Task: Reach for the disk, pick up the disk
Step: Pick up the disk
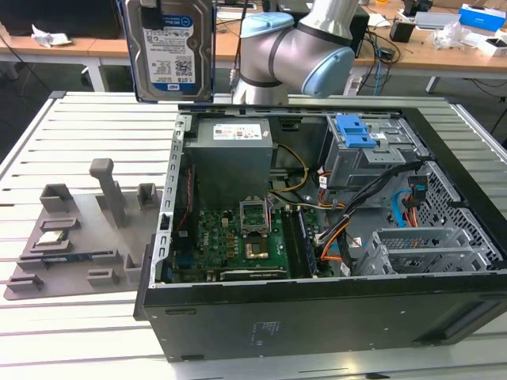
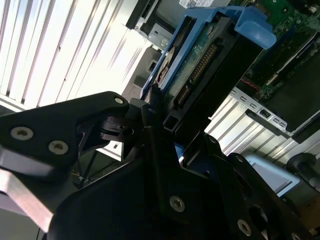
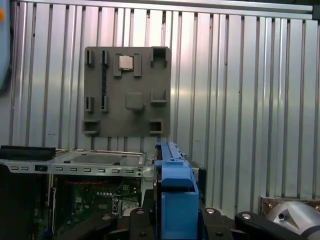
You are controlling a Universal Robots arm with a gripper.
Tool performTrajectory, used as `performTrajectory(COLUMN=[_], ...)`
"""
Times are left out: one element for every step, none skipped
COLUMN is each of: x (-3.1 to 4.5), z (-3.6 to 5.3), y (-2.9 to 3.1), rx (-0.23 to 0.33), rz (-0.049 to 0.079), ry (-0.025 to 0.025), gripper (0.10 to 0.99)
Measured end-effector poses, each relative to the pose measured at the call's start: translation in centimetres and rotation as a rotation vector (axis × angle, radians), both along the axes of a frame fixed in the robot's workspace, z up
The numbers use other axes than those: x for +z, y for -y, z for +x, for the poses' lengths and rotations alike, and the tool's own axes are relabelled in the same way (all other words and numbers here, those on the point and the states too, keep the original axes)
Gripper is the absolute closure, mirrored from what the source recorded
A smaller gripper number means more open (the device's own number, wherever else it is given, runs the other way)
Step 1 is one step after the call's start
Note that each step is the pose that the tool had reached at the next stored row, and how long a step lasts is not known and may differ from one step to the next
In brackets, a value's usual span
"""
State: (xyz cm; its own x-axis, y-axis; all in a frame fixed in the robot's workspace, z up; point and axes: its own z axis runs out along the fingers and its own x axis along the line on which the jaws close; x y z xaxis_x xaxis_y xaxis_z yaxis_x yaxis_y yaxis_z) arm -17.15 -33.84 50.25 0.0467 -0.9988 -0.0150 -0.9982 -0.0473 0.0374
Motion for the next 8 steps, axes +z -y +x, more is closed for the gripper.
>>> performTrajectory(x=[0.00,0.00,0.00,0.00,0.00,0.00,0.00,0.00], z=[0.35,0.66,0.99,1.39,1.68,1.92,2.26,2.52], y=[0.00,0.00,0.00,0.00,0.00,0.00,0.00,0.00], rx=[0.000,0.000,0.000,0.000,0.000,0.000,0.000,0.000], rz=[0.000,0.000,0.000,0.000,0.000,0.000,0.000,0.000], ry=[-0.0001,0.0000,0.0000,0.0000,0.0000,0.0000,0.0000,-0.0001], gripper=[0.718,0.718,0.718,0.718,0.718,0.718,0.718,0.718])
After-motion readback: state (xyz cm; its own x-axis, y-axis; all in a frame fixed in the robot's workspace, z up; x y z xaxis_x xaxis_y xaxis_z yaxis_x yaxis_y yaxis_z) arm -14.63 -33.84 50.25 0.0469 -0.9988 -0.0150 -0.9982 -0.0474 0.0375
